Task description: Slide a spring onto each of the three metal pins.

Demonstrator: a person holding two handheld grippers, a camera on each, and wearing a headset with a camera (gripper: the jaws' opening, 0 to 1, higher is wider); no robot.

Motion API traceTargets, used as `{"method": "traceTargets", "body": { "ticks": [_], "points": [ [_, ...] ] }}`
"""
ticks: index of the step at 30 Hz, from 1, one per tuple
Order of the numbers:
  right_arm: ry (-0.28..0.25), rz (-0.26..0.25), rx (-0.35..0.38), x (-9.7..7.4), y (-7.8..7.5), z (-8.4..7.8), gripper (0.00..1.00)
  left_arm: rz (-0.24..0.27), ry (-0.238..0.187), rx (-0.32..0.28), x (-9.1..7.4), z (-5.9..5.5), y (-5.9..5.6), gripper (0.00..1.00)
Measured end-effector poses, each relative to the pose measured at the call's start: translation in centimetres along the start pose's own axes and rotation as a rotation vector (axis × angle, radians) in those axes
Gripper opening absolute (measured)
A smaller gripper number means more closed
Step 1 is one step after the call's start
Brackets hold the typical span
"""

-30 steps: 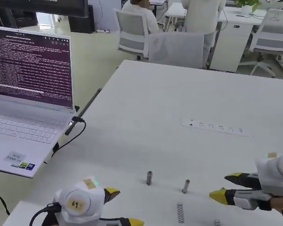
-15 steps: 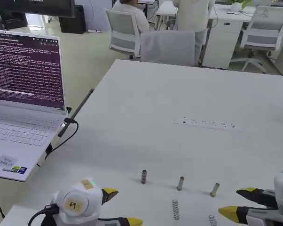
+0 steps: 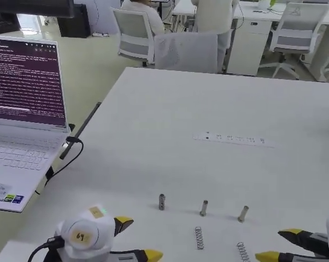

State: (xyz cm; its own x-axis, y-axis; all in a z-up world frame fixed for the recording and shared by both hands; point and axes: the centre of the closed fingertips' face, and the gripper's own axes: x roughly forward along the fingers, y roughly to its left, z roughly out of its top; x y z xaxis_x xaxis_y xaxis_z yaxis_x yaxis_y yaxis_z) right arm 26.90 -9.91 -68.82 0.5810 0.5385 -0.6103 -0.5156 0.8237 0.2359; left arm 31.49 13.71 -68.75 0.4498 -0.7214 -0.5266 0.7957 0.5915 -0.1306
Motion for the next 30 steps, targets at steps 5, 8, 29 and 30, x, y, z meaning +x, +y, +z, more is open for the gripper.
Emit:
{"method": "traceTargets", "body": {
  "ticks": [5, 8, 29, 30],
  "points": [
    [0.000, -0.005, 0.009, -0.2, 0.0, -0.3, 0.58, -0.002, 0.001, 0.001, 0.1, 0.0, -0.1, 0.55],
    [0.001, -0.005, 0.011, -0.3, 0.1, -0.3, 0.58, -0.005, 0.005, 0.001, 0.3, 0.0, -0.1, 0.55],
    [0.001, -0.007, 0.029, -0.8, 0.2, -0.9, 0.58, -0.064, 0.024, 0.011, 3.7, 0.5, -1.2, 0.54],
    [0.000, -0.008, 0.029, -0.9, 0.2, -0.9, 0.58, -0.067, 0.024, 0.012, 4.0, 0.5, -1.2, 0.54]
  ]
}}
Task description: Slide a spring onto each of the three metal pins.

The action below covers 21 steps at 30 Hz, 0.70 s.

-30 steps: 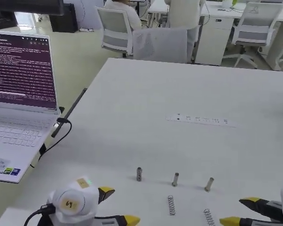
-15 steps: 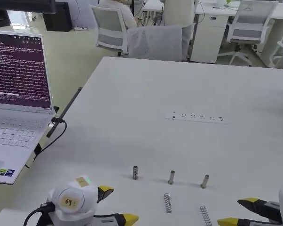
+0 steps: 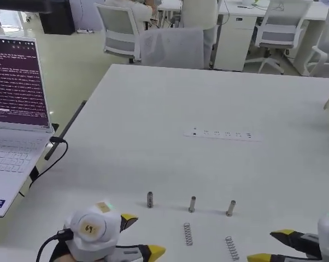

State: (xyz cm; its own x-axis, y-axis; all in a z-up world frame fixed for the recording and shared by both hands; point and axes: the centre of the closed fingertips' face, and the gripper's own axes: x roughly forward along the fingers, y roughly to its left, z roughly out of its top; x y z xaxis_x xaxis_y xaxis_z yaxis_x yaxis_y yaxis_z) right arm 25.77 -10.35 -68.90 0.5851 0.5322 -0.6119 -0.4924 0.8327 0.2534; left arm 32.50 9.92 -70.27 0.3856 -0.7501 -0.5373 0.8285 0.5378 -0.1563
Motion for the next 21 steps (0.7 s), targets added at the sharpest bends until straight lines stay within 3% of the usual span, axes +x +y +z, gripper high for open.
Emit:
{"method": "traceTargets", "body": {
  "ticks": [21],
  "points": [
    [-0.015, 0.002, 0.023, -0.7, 1.1, -0.3, 0.60, -0.064, 0.042, 0.022, 4.6, 0.0, -1.7, 0.53]
  ]
}}
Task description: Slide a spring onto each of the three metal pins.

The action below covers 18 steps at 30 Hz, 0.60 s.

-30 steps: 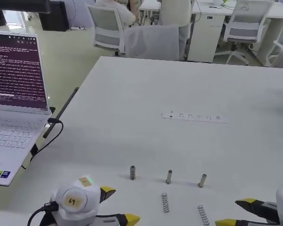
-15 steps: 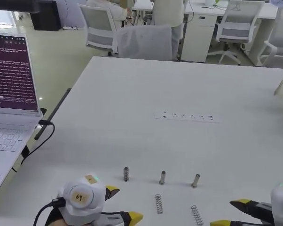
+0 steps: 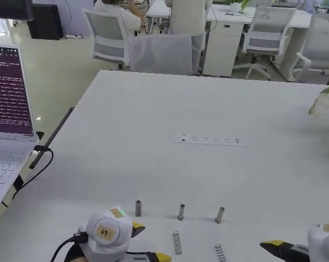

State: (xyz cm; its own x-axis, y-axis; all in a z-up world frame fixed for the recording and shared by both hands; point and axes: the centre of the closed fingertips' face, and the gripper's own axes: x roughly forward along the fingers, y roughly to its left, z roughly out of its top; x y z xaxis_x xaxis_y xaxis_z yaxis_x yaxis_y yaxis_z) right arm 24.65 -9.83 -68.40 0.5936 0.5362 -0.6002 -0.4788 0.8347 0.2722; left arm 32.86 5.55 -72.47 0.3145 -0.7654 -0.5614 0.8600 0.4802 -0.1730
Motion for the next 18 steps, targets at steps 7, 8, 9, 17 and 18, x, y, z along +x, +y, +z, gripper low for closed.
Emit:
{"method": "traceTargets", "body": {
  "ticks": [7, 8, 9, 17, 18],
  "points": [
    [-0.001, -0.004, 0.006, -0.3, 0.1, -0.3, 0.59, -0.012, 0.014, -0.007, 1.8, -0.1, -0.1, 0.52],
    [-0.002, -0.006, 0.007, -0.4, 0.1, -0.3, 0.59, -0.011, 0.015, -0.011, 2.0, -0.1, 0.0, 0.52],
    [-0.003, -0.007, 0.009, -0.4, 0.1, -0.3, 0.59, -0.006, 0.017, -0.018, 2.1, -0.2, 0.1, 0.51],
    [-0.004, -0.016, 0.019, -1.0, 0.1, -0.7, 0.59, 0.000, 0.032, -0.044, 3.4, -1.0, 0.1, 0.51],
    [-0.004, -0.017, 0.019, -1.1, 0.1, -0.8, 0.59, 0.004, 0.033, -0.050, 3.6, -1.1, 0.1, 0.50]
  ]
}}
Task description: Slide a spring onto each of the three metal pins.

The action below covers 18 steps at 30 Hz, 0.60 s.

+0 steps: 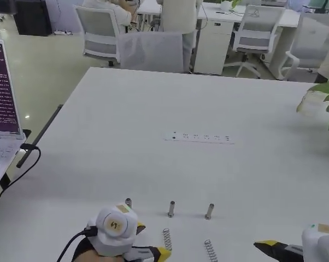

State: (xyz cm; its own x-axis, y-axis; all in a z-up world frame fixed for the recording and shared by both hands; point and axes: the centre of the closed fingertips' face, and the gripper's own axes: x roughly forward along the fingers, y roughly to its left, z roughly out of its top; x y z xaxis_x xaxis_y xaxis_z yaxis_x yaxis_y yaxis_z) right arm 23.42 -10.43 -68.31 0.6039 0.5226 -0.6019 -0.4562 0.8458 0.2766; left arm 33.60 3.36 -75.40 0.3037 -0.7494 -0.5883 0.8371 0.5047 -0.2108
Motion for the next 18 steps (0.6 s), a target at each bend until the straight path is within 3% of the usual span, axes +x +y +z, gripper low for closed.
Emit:
{"method": "traceTargets", "body": {
  "ticks": [7, 18],
  "points": [
    [0.002, -0.006, 0.009, -0.5, 0.0, -0.4, 0.59, 0.017, 0.014, -0.030, 1.1, -0.9, 0.2, 0.49],
    [0.000, -0.011, 0.026, -0.8, 0.1, -0.8, 0.59, 0.048, 0.016, -0.070, 2.7, -1.1, 0.4, 0.47]
  ]
}}
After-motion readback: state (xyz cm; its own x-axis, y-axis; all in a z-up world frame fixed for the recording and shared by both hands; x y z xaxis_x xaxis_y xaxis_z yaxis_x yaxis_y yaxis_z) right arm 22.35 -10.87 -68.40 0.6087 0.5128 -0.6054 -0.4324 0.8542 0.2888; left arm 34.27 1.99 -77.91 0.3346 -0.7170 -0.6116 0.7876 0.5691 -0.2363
